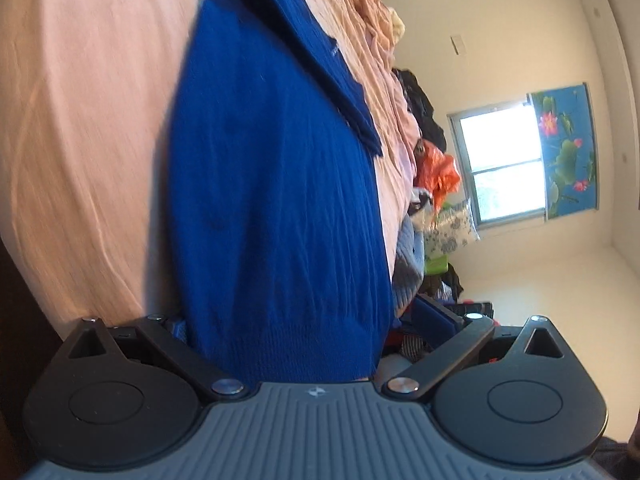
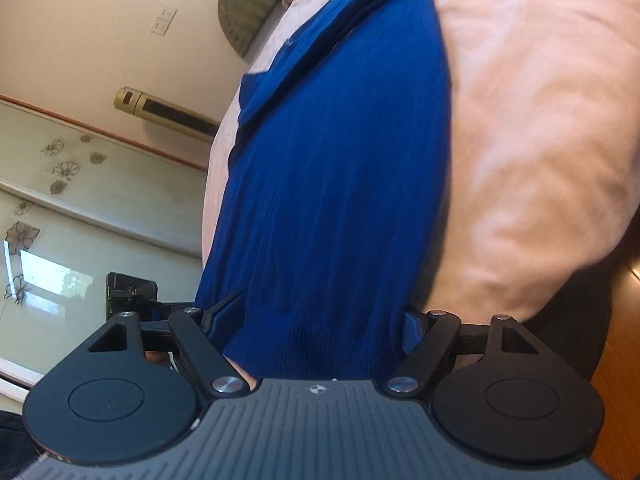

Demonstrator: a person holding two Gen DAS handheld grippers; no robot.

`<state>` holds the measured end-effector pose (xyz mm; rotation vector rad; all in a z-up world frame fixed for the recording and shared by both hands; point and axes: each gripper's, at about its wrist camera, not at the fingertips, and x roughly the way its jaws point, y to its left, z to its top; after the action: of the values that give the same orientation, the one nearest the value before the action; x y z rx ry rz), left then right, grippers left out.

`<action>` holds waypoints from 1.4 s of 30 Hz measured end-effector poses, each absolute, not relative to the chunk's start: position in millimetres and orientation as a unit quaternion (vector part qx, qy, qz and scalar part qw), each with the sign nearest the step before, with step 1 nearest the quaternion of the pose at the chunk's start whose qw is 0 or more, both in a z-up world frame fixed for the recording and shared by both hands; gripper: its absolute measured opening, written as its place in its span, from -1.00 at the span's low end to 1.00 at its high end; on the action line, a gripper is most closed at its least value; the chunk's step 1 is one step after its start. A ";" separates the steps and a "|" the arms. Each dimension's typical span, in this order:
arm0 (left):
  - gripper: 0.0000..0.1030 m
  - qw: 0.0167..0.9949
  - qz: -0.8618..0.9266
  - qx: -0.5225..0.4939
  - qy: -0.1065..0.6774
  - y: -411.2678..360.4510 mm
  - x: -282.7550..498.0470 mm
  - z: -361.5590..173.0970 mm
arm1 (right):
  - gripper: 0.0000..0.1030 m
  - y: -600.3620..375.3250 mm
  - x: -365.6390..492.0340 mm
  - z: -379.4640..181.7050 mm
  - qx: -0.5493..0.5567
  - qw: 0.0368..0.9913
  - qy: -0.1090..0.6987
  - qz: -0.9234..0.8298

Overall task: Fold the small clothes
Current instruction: 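Grasp the sweater hem with the left tool while the right tool grasps beside it, then lift the held hem and fold it over toward the collar with both tools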

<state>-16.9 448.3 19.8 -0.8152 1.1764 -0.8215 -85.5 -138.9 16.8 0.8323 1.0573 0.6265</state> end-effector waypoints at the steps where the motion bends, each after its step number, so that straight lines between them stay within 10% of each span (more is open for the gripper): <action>1: 0.99 0.678 -0.371 -0.360 0.523 445.5 -19.6 20.0 | 0.52 -138.3 -87.6 16.5 0.382 0.734 0.483 0.287; 8: 0.64 0.695 -0.363 -0.327 0.527 437.8 -25.8 23.8 | 0.01 -143.2 -110.4 10.4 0.395 0.718 0.500 0.281; 13: -0.21 0.712 -0.342 -0.295 0.538 438.7 -27.6 22.6 | -0.83 -145.6 -122.2 4.4 0.387 0.731 0.501 0.254; 16: -0.81 0.745 -0.311 -0.231 0.543 431.4 -30.4 28.0 | -0.85 -144.4 -128.7 9.2 0.370 0.749 0.483 0.261; 29: -0.81 0.781 -0.399 -0.241 0.415 430.4 -13.1 105.6 | -0.84 -165.6 -97.4 81.3 0.416 0.772 0.340 0.339; 42: -0.81 0.804 -0.361 -0.310 0.355 386.5 186.4 112.5 | -0.83 -210.1 159.4 66.4 0.531 0.765 0.268 0.247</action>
<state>186.4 386.5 112.5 -0.6646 0.7607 -0.7741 159.4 -210.1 66.4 1.1543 0.5825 0.5375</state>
